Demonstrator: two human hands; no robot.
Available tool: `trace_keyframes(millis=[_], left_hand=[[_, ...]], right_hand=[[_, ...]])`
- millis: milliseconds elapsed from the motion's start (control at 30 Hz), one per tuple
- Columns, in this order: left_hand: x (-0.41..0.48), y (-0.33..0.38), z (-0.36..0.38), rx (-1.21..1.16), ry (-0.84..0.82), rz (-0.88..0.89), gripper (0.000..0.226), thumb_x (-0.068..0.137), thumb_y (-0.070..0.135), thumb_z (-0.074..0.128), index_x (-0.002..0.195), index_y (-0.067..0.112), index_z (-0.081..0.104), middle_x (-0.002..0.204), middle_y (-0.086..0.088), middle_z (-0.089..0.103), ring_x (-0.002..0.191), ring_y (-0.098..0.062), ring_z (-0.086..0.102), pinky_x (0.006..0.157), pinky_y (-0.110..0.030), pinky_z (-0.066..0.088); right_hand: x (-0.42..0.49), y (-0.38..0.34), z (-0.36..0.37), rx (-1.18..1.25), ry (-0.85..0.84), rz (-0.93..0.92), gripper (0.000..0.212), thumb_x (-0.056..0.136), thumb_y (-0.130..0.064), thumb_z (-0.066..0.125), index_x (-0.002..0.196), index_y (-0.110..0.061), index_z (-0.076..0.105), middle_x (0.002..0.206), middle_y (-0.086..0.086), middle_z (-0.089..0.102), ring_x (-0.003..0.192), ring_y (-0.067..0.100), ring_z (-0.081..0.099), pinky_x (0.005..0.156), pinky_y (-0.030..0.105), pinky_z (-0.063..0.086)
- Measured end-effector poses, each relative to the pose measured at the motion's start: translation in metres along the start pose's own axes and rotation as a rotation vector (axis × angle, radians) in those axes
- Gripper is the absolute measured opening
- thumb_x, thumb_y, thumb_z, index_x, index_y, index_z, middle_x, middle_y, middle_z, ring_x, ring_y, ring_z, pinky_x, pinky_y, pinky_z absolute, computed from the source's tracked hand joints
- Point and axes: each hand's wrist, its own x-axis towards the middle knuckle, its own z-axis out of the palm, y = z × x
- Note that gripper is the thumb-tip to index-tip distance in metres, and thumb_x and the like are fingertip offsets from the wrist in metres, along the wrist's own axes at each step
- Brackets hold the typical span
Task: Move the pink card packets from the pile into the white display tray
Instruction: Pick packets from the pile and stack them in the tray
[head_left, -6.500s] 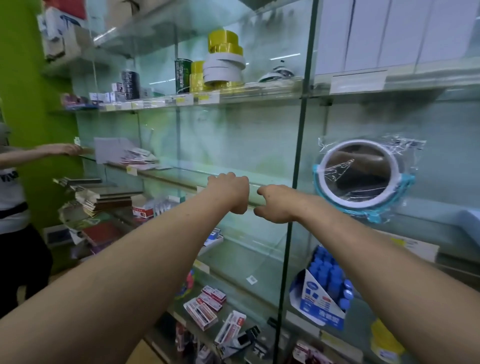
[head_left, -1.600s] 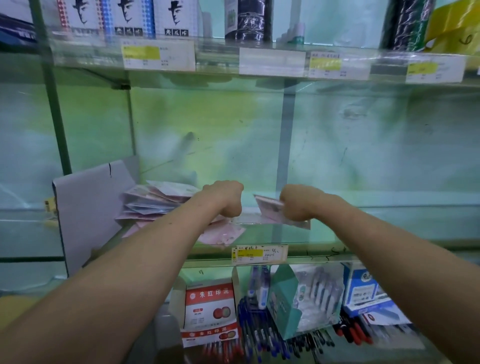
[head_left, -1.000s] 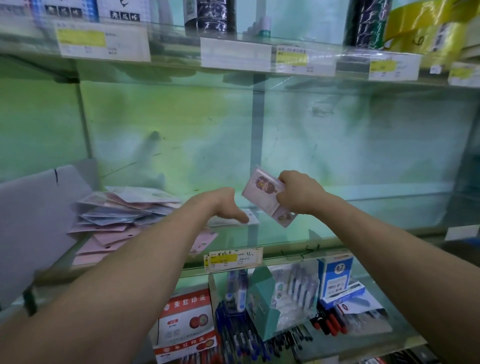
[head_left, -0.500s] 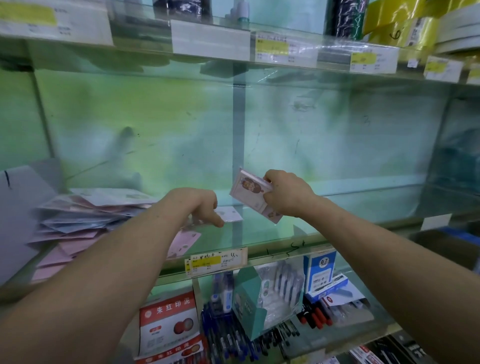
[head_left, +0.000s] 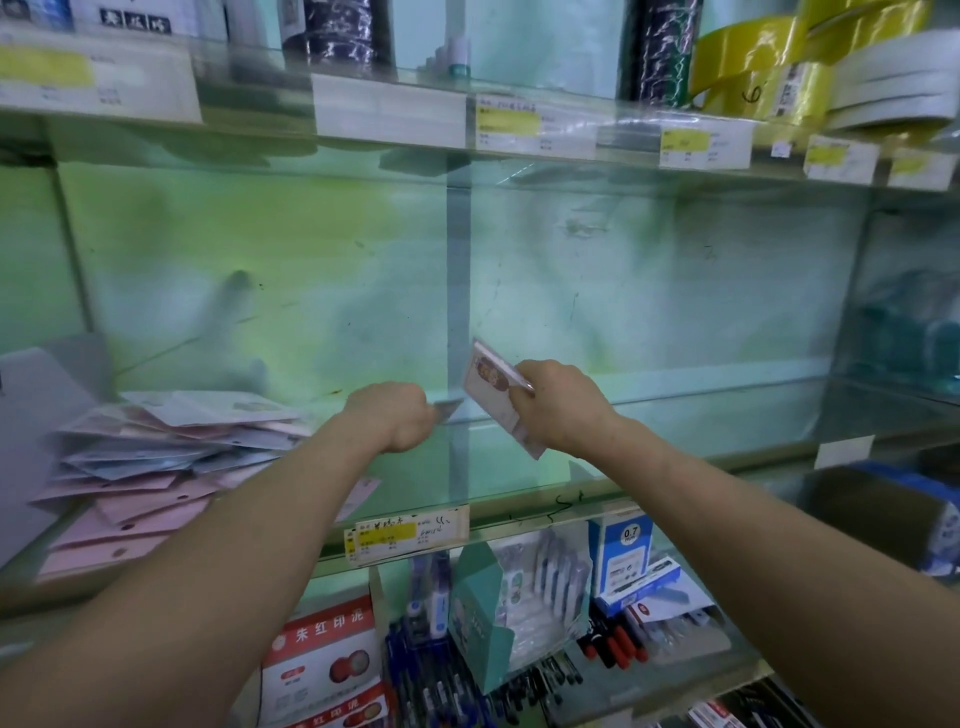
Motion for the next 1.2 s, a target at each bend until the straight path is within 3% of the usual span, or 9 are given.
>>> trace_keyframes(millis=[200, 267, 367, 467, 633, 733, 833, 1000, 1200], left_hand=[[-0.001, 0.027, -0.011, -0.072, 0.418, 0.021, 0.028, 0.1, 0.031, 0.031, 0.1, 0.01, 0.049, 0.1, -0.017, 0.064, 0.088, -0.034, 0.06, 0.064, -0.034, 0.038], [-0.003, 0.05, -0.017, -0.059, 0.405, 0.047, 0.028, 0.098, 0.036, 0.038, 0.096, 0.012, 0.051, 0.095, -0.012, 0.063, 0.085, -0.032, 0.059, 0.063, -0.032, 0.037], [-0.006, 0.086, -0.023, -0.178, 0.241, 0.075, 0.022, 0.088, 0.032, 0.052, 0.077, 0.013, 0.048, 0.079, -0.004, 0.055, 0.078, -0.028, 0.054, 0.061, -0.029, 0.037], [-0.006, 0.121, -0.03, -0.269, 0.156, 0.137, 0.014, 0.082, 0.023, 0.056, 0.084, 0.01, 0.059, 0.088, -0.008, 0.062, 0.085, -0.03, 0.059, 0.064, -0.03, 0.042], [-0.012, 0.187, -0.049, -0.148, 0.25, 0.201, 0.022, 0.091, 0.034, 0.05, 0.097, 0.015, 0.058, 0.102, -0.007, 0.061, 0.093, -0.031, 0.056, 0.071, -0.031, 0.041], [-0.016, 0.239, -0.049, 0.037, 0.358, 0.28, 0.019, 0.094, 0.032, 0.049, 0.082, 0.019, 0.048, 0.098, -0.006, 0.063, 0.084, -0.029, 0.055, 0.072, -0.031, 0.034], [-0.025, 0.294, -0.05, 0.167, 0.387, 0.335, 0.031, 0.097, 0.026, 0.047, 0.068, 0.02, 0.039, 0.094, -0.004, 0.066, 0.08, -0.027, 0.054, 0.092, -0.037, 0.03], [-0.045, 0.392, -0.047, 0.284, 0.37, 0.456, 0.017, 0.095, 0.018, 0.049, 0.101, 0.023, 0.064, 0.102, -0.004, 0.067, 0.105, -0.026, 0.055, 0.111, -0.046, 0.016], [-0.068, 0.489, -0.021, 0.338, 0.319, 0.52, 0.024, 0.088, 0.01, 0.051, 0.104, 0.021, 0.064, 0.109, -0.003, 0.066, 0.109, -0.024, 0.056, 0.111, -0.044, 0.017]], right_hand=[[-0.012, 0.013, -0.021, 0.043, 0.074, -0.022, 0.022, 0.096, -0.014, 0.039, 0.074, -0.012, 0.041, 0.069, 0.001, 0.044, 0.072, 0.028, 0.046, 0.06, 0.03, 0.034], [-0.017, 0.021, -0.026, 0.013, 0.067, -0.002, 0.022, 0.093, -0.01, 0.04, 0.072, -0.013, 0.041, 0.07, 0.001, 0.043, 0.071, 0.027, 0.044, 0.06, 0.03, 0.033], [-0.027, 0.042, -0.037, -0.039, 0.063, 0.01, 0.011, 0.091, -0.004, 0.04, 0.086, -0.008, 0.049, 0.083, 0.008, 0.051, 0.072, 0.029, 0.046, 0.056, 0.029, 0.032], [-0.042, 0.071, -0.057, -0.086, 0.1, 0.028, 0.015, 0.092, -0.01, 0.041, 0.095, -0.008, 0.056, 0.09, 0.01, 0.057, 0.079, 0.03, 0.048, 0.061, 0.029, 0.031], [-0.069, 0.13, -0.093, -0.236, 0.016, 0.156, 0.014, 0.093, -0.018, 0.046, 0.098, -0.011, 0.057, 0.105, 0.013, 0.062, 0.086, 0.033, 0.054, 0.068, 0.028, 0.036], [-0.092, 0.17, -0.114, -0.362, -0.071, 0.227, 0.017, 0.094, -0.025, 0.049, 0.1, -0.01, 0.056, 0.108, 0.014, 0.062, 0.089, 0.033, 0.056, 0.07, 0.027, 0.038], [-0.118, 0.209, -0.136, -0.435, -0.094, 0.294, 0.021, 0.095, -0.02, 0.049, 0.109, -0.007, 0.057, 0.112, 0.014, 0.061, 0.097, 0.031, 0.059, 0.073, 0.028, 0.04], [-0.169, 0.262, -0.169, -0.491, -0.077, 0.429, 0.026, 0.094, -0.012, 0.047, 0.117, -0.003, 0.054, 0.123, 0.017, 0.058, 0.113, 0.034, 0.057, 0.087, 0.034, 0.045], [-0.225, 0.318, -0.191, -0.507, -0.129, 0.573, 0.033, 0.092, -0.006, 0.046, 0.124, -0.002, 0.054, 0.129, 0.017, 0.056, 0.119, 0.032, 0.055, 0.093, 0.037, 0.045]])
